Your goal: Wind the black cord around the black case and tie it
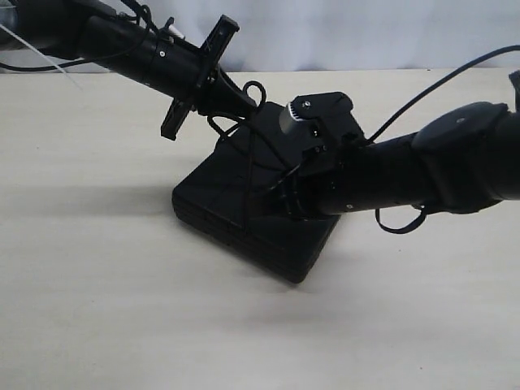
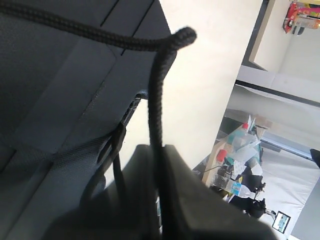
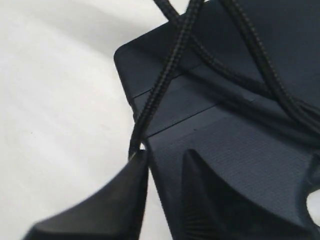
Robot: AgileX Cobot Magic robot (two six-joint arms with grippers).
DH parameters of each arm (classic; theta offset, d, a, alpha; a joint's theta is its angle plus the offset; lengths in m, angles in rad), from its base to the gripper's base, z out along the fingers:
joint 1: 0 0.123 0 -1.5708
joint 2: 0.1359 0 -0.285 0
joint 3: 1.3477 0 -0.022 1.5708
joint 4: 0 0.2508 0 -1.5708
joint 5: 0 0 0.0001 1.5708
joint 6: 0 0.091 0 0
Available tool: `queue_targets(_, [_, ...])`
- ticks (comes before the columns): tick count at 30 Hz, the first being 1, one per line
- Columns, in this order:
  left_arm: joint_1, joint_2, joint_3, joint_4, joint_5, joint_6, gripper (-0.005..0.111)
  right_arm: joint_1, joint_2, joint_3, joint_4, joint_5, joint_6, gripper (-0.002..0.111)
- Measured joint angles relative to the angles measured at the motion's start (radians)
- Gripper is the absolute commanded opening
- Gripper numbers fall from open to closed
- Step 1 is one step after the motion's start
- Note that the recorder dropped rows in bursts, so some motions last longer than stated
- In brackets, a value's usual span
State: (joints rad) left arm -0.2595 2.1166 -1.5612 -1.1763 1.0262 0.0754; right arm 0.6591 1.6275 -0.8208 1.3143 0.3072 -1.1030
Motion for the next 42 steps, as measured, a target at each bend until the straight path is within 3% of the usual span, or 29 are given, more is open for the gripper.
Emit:
queue_targets(5, [0.000,0.000,0.000,0.000,-0.004,0.000,0.000,0.041,0.000,0.000,0.037,-0.070,0.000,0.045])
queue_targets(13, [0.000,0.000,0.000,0.002,-0.007,0.000,0.000,0.041,0.015,0.000,0.111,-0.086,-0.017,0.045])
queue_targets(21, [0.000,0.000,0.000,0.005,-0.007,0.000,0.000,0.041,0.077,-0.002,0.398,0.032,-0.361,0.045])
queue_targets(35, [0.000,0.000,0.000,0.013,-0.008,0.000,0.000,0.041,0.134,-0.049,0.428,0.010,-0.419,0.044])
queue_targets(37, [0.000,0.000,0.000,0.013,-0.008,0.000,0.000,0.041,0.152,-0.065,0.428,0.018,-0.419,0.039])
queue_targets(41, [0.000,0.000,0.000,0.013,-0.008,0.002,0.000,0.041,0.168,-0.081,0.430,0.044,-0.429,0.005])
queue_targets(42, [0.000,0.000,0.000,0.013,-0.008,0.009,0.000,0.041,0.168,-0.081,0.430,0.053,-0.431,0.004])
